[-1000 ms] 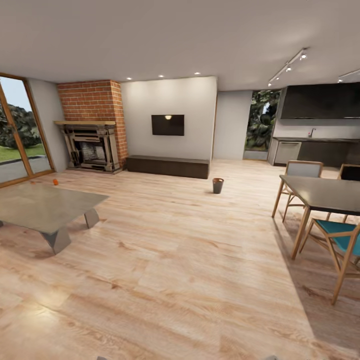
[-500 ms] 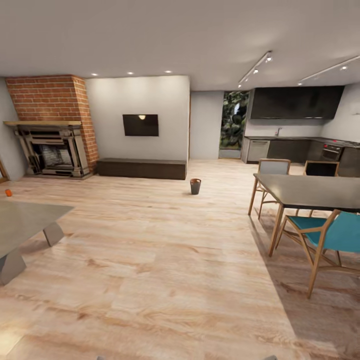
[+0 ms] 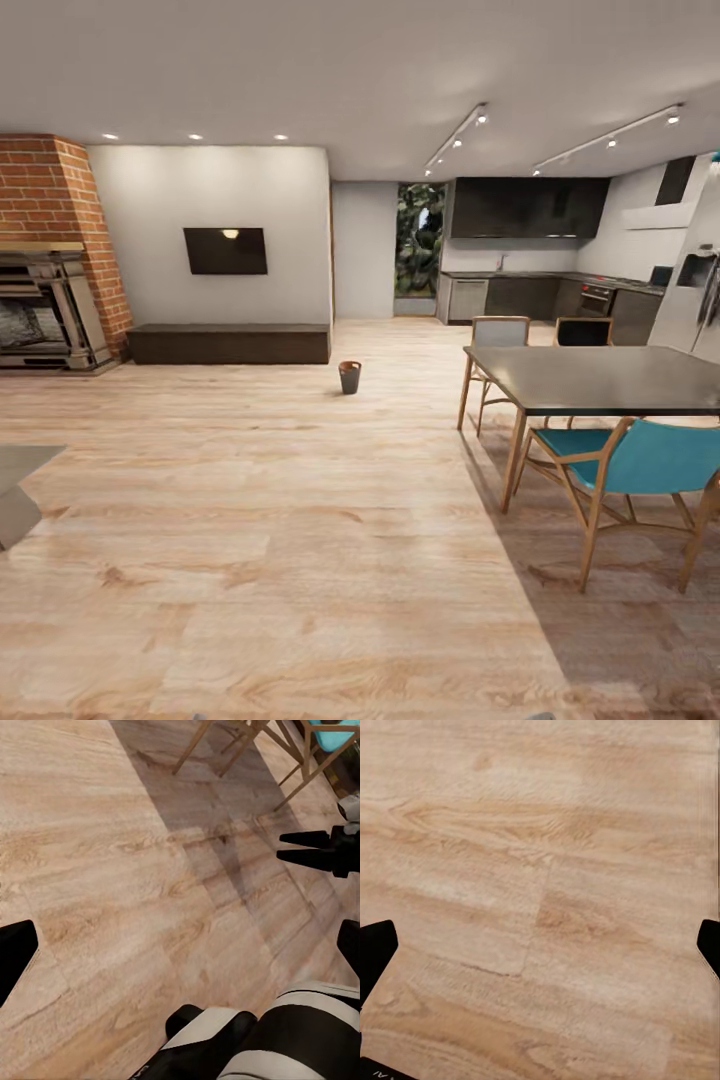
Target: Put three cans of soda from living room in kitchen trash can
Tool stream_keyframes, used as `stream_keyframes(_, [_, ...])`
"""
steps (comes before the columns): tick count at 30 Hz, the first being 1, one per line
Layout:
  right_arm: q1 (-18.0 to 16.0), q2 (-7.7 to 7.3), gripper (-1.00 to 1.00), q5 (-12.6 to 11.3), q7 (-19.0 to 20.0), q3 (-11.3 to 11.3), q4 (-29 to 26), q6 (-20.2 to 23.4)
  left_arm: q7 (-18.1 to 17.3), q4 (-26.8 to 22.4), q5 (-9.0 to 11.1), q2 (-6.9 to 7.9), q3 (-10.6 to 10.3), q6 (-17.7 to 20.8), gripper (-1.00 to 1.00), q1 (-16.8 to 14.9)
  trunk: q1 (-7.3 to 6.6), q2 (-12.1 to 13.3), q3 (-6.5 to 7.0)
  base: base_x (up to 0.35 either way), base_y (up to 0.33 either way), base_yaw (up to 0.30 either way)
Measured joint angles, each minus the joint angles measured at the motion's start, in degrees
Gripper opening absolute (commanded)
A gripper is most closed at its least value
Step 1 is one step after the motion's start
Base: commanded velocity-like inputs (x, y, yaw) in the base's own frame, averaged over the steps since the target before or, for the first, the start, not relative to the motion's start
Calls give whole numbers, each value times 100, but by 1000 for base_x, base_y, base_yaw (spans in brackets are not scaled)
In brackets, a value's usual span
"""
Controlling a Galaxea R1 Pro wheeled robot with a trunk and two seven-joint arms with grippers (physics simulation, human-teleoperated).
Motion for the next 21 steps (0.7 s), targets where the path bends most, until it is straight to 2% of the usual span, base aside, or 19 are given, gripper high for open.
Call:
stream_keyframes(8, [0, 0, 100, 0, -15, 0, 0, 0, 0, 1, 0, 0, 0, 0, 100, 0, 0, 0, -17, 317, 156, -23])
stream_keyframes(21, [-1, 0, 100, 0, -20, 0, 0, -8, 0, 5, 0, 0, 0, 0, 100, 0, 0, 0, -98, 305, 178, 126])
